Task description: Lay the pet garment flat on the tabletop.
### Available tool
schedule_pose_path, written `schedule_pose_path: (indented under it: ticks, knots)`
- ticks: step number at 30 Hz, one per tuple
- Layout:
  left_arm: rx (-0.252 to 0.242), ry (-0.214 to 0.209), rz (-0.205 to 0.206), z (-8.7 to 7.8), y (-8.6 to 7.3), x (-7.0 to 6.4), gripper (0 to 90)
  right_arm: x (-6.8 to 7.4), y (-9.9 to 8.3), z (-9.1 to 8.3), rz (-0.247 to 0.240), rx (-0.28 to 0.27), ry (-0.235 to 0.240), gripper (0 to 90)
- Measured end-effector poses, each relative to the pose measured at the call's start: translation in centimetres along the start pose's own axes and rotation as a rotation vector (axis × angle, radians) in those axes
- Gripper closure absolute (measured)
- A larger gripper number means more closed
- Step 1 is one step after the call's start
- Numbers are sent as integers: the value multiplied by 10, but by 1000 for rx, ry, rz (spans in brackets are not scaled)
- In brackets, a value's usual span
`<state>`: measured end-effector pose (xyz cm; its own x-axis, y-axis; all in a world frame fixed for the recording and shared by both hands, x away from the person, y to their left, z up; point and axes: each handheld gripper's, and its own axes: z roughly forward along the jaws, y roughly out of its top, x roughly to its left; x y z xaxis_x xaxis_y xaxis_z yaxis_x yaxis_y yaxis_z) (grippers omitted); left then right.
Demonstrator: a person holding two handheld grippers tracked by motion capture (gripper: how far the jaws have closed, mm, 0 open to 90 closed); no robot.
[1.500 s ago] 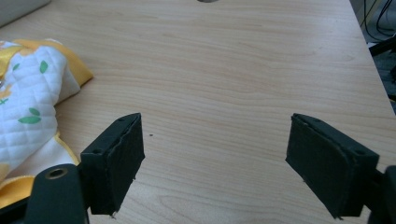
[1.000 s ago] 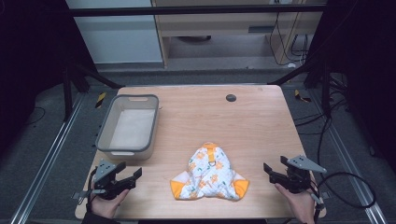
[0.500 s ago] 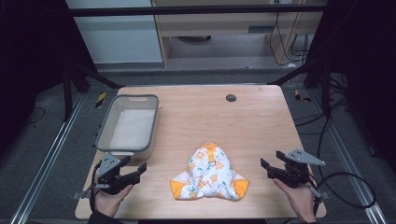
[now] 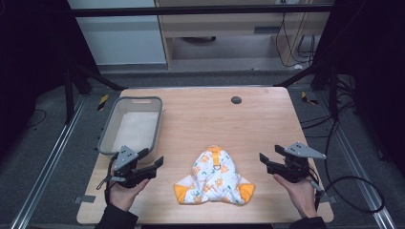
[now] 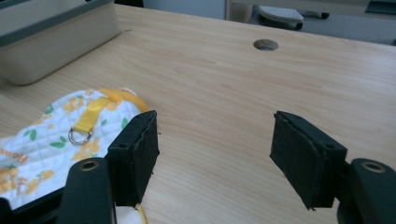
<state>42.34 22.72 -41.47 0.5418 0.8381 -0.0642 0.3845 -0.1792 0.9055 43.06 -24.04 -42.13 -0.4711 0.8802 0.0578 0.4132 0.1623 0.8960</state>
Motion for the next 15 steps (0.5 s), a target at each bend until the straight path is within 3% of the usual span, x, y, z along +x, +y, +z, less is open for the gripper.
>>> schedule_pose_path:
  ticks: [7, 15]
  knots:
    - [28, -31, 32, 23, 11, -13, 330, 11, 19, 11, -28, -3, 40, 347]
    - [59, -52, 37, 43, 16, -18, 342, 22, 29, 27, -55, 20, 88, 385]
